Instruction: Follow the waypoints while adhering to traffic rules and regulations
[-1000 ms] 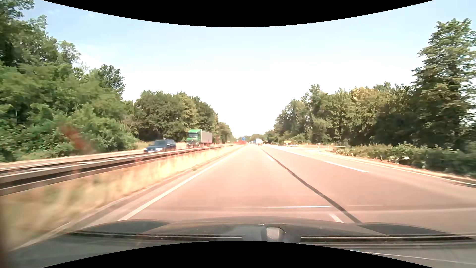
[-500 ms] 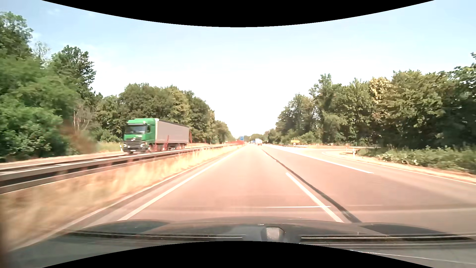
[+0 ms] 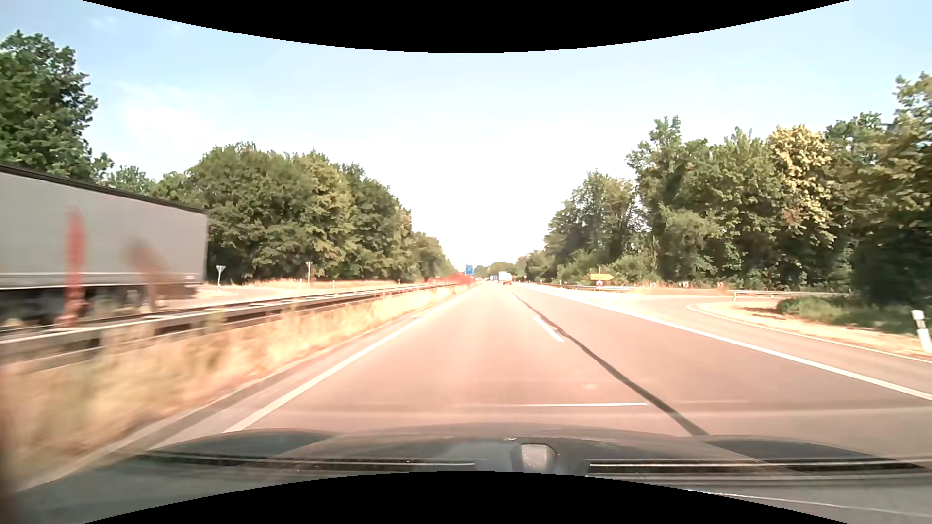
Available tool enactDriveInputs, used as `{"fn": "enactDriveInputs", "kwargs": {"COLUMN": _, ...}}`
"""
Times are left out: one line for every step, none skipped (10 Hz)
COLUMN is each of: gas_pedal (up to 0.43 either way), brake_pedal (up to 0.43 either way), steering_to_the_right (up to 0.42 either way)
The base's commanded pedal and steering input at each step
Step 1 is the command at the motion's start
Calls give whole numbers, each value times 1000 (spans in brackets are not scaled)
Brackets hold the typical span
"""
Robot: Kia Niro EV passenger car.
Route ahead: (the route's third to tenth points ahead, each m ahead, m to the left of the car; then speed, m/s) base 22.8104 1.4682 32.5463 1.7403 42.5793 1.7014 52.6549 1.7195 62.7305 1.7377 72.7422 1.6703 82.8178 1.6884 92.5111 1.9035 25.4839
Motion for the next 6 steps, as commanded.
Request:
{"fn": "enactDriveInputs", "kwargs": {"gas_pedal": 189, "brake_pedal": 0, "steering_to_the_right": 4}}
{"fn": "enactDriveInputs", "kwargs": {"gas_pedal": 189, "brake_pedal": 0, "steering_to_the_right": 4}}
{"fn": "enactDriveInputs", "kwargs": {"gas_pedal": 189, "brake_pedal": 0, "steering_to_the_right": 4}}
{"fn": "enactDriveInputs", "kwargs": {"gas_pedal": 189, "brake_pedal": 0, "steering_to_the_right": 4}}
{"fn": "enactDriveInputs", "kwargs": {"gas_pedal": 189, "brake_pedal": 0, "steering_to_the_right": 5}}
{"fn": "enactDriveInputs", "kwargs": {"gas_pedal": 189, "brake_pedal": 0, "steering_to_the_right": 6}}
